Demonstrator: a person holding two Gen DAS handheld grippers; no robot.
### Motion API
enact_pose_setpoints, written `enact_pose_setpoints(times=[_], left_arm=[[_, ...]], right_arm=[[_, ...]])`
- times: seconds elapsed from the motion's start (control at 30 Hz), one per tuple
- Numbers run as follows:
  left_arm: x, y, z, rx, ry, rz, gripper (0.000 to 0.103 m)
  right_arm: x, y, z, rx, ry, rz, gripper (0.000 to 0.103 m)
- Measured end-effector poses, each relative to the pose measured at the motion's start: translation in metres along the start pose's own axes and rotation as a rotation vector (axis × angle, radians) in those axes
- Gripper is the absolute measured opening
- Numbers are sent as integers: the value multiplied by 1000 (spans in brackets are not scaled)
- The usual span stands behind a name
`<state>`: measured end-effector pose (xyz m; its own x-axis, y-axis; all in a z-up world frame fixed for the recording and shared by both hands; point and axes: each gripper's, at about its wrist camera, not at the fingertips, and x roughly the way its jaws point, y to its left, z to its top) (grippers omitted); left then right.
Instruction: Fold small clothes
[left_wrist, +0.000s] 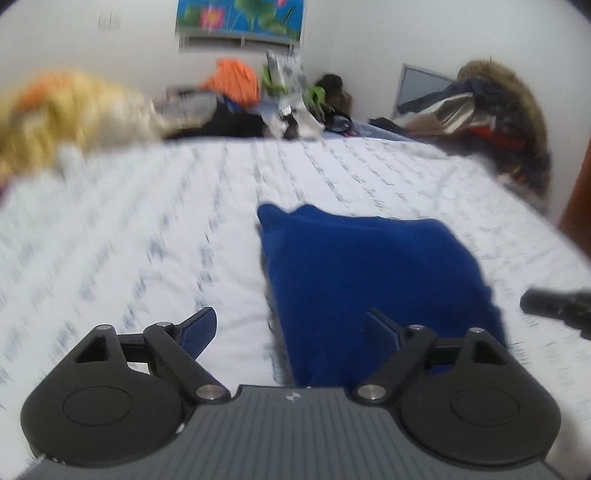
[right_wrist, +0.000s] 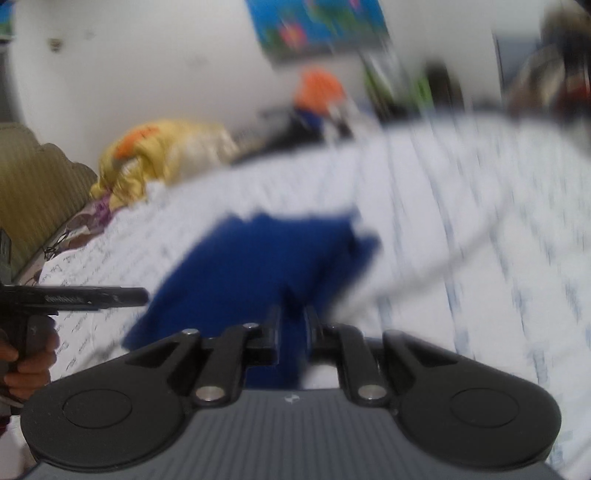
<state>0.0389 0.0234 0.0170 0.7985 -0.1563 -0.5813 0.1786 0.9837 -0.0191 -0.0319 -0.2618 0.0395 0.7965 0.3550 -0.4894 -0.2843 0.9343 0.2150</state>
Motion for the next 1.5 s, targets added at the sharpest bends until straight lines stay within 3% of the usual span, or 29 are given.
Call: enact_pose_setpoints(times=[0.13,0.23,0.3,0.37,0.4,0.43,0.47,0.6,0.9,1.5], left_arm=[[16,-29,-19,64,29,77,85],[25,-34,-38,51,40,124,86],[17,-32,-43,32,16,143,87],[10,-35,-44,23,1,151,91],[8,-36,-45,17,-3,154,94],[7,-38,-47,11,-2,152,98],[6,-41,-48,6,4,151,98],[6,-46,-58,-12,21,165,100],[4,-36,-65,-96,34,145,103],[-22,-32,-88,-90,67,122,103]], right_arm=[[34,33,-13,-85,47,-34,13],[55,43,-32,-152,108,-168,17],[49,43,-36,-145,83,-189,17],[40,41,-37,-99,50,-183,25],[33,39,-37,-75,26,-176,43],[30,39,-39,-65,5,-171,69],[29,40,-42,-72,-10,-173,78],[40,48,-53,-117,18,-231,79],[32,51,-65,-77,50,-230,79],[20,56,-78,-53,87,-261,80]])
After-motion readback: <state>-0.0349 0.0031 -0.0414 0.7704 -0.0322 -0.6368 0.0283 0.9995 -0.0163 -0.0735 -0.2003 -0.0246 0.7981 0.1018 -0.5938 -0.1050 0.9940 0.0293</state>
